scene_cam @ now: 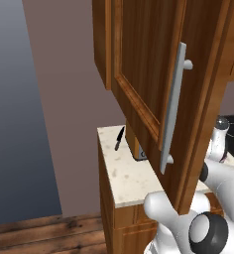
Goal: Pick the bread, place it on the cutting board, pick the jam, place it on the counter, and close the cabinet.
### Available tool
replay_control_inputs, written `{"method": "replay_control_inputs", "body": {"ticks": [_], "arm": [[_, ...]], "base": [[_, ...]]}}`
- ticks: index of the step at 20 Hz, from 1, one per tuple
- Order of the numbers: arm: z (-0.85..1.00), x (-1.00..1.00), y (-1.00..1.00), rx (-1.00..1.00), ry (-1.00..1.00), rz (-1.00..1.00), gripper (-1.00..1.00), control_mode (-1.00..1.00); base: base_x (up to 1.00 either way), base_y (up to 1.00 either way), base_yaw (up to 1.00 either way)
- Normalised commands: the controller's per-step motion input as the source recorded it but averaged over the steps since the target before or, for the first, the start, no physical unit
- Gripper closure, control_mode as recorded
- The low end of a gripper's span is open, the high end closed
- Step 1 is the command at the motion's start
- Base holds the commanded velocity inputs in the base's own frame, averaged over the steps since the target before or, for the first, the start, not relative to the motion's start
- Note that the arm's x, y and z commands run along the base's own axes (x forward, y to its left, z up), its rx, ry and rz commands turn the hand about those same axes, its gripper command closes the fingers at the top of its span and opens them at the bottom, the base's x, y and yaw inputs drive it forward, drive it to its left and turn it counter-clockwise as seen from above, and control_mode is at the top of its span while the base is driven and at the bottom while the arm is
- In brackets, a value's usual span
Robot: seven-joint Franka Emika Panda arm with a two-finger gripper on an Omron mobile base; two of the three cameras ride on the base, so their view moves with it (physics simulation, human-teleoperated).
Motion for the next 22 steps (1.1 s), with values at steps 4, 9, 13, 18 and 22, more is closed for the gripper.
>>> {"method": "replay_control_inputs", "body": {"ticks": [4,9,13,18,22], "arm": [[-0.23,0.00,-0.21,0.00,0.01,0.00,1.00,-1.00],[-0.22,0.00,-0.08,0.00,0.02,0.00,1.00,-1.00],[-0.20,0.00,-0.03,0.00,0.03,0.00,1.00,-1.00],[-0.12,0.00,0.00,0.00,0.06,0.00,1.00,-1.00],[-0.13,0.00,0.00,0.00,0.05,0.00,1.00,-1.00]], "base": [[0.00,0.00,0.00],[0.00,0.00,0.00],[0.00,0.00,0.00],[0.00,0.00,0.00],[0.00,0.00,0.00]]}}
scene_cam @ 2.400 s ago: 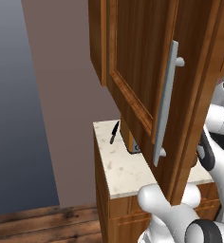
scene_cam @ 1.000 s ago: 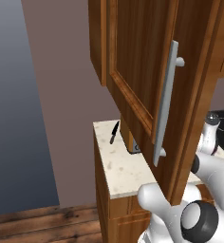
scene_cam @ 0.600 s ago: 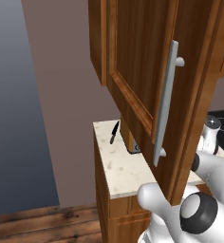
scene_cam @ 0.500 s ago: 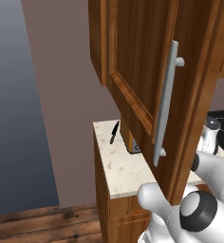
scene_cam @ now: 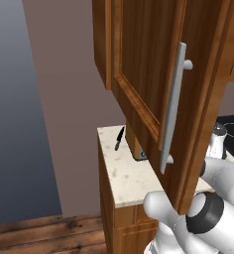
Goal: Pick the bread, place it on the cutting board, pick the jam, place it on the counter, and close the cabinet.
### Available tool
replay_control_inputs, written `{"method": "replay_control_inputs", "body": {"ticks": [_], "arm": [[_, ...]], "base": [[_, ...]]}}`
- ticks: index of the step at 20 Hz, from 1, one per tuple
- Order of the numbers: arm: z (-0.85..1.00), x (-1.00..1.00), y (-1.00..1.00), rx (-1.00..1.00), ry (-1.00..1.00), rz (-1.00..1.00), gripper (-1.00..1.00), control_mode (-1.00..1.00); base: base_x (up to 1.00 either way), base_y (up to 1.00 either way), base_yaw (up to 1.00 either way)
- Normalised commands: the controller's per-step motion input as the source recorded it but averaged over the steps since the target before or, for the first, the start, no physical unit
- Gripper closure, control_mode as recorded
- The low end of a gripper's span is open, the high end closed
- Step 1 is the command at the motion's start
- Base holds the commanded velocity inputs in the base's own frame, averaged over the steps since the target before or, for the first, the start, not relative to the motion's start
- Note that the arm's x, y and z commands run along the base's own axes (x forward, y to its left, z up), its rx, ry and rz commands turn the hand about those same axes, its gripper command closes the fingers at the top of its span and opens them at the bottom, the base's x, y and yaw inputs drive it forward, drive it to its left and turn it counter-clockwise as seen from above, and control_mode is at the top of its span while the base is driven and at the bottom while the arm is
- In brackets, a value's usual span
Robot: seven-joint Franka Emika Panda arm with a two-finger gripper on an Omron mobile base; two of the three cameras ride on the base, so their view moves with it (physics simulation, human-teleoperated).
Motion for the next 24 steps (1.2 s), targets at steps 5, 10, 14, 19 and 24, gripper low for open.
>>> {"method": "replay_control_inputs", "body": {"ticks": [5,10,14,19,24], "arm": [[-0.07,0.00,-0.01,0.00,0.04,0.00,1.00,-1.00],[-0.14,0.00,0.00,0.00,0.02,0.00,1.00,-1.00],[-0.19,0.00,0.00,0.00,0.00,0.00,1.00,-1.00],[-0.26,0.00,0.00,0.00,0.00,0.00,1.00,-1.00],[-0.17,0.00,0.00,0.00,0.00,0.00,1.00,-1.00]], "base": [[0.00,0.00,0.00],[0.00,0.00,0.00],[0.00,0.00,0.00],[0.00,0.00,0.00],[0.00,0.00,0.00]]}}
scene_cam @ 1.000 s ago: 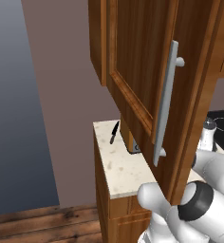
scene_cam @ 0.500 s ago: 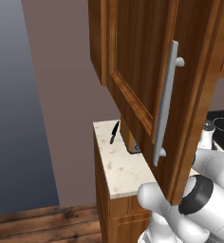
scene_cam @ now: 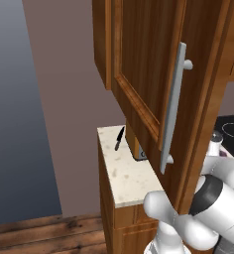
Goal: Pick the bread, place it on the cutting board, pick the jam, place it on the counter, and close the cabinet.
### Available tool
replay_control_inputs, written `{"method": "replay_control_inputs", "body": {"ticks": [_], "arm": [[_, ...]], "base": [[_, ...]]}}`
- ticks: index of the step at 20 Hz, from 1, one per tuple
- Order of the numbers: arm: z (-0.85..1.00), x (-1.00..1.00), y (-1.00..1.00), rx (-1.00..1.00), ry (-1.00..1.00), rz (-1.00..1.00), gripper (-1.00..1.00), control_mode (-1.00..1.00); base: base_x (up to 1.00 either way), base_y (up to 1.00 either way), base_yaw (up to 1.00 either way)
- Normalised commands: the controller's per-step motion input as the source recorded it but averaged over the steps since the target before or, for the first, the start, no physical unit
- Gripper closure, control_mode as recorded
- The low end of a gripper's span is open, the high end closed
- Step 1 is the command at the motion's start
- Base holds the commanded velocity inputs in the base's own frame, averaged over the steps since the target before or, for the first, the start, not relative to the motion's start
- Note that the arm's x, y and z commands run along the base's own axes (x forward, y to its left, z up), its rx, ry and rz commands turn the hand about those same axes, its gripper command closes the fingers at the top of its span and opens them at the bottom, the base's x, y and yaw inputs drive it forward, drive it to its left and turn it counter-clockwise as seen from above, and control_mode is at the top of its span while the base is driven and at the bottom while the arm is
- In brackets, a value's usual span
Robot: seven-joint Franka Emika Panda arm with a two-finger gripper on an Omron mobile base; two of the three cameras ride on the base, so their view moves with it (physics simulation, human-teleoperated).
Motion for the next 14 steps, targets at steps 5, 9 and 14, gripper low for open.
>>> {"method": "replay_control_inputs", "body": {"ticks": [5,9,14], "arm": [[-0.04,0.10,0.00,0.00,0.00,0.00,1.00,-1.00],[-0.01,0.09,0.00,0.00,0.00,0.00,1.00,-1.00],[-0.04,0.12,0.00,0.00,0.00,0.00,1.00,-1.00]], "base": [[0.00,0.00,0.00],[0.00,0.00,0.00],[0.00,0.00,0.00]]}}
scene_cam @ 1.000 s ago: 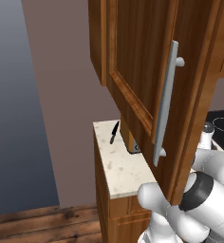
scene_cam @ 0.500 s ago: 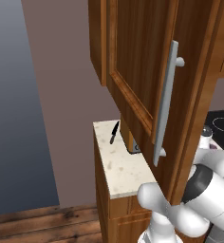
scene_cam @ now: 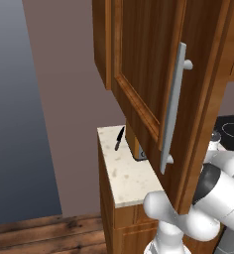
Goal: Pick the bread, place it on the cutting board, pick the jam, place it on the counter, and close the cabinet.
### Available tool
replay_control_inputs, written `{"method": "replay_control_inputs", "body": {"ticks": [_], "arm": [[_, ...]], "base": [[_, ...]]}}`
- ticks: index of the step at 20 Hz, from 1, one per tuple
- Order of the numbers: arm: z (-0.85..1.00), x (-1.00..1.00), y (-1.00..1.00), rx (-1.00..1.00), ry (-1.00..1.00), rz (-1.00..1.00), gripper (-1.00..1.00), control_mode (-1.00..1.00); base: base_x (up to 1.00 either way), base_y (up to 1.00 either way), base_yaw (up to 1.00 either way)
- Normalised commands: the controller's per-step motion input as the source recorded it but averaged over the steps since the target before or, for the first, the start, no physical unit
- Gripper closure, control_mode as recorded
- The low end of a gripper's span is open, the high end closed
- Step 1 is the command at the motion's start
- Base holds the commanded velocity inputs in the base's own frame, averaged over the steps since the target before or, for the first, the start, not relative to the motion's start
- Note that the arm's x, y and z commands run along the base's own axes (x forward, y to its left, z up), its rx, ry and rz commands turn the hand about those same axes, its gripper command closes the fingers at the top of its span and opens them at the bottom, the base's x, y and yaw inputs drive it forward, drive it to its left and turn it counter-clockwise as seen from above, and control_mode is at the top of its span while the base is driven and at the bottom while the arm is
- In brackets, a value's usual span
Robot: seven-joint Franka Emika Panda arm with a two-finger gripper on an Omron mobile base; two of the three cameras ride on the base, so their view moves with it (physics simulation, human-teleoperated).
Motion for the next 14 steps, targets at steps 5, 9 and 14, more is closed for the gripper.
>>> {"method": "replay_control_inputs", "body": {"ticks": [5,9,14], "arm": [[-0.09,0.08,0.00,0.00,0.00,0.00,1.00,-1.00],[-0.14,0.04,0.00,0.00,0.00,0.00,1.00,-1.00],[-0.15,0.01,0.00,0.00,0.00,0.00,1.00,-1.00]], "base": [[0.00,0.00,0.00],[0.00,0.00,0.00],[0.00,0.00,0.00]]}}
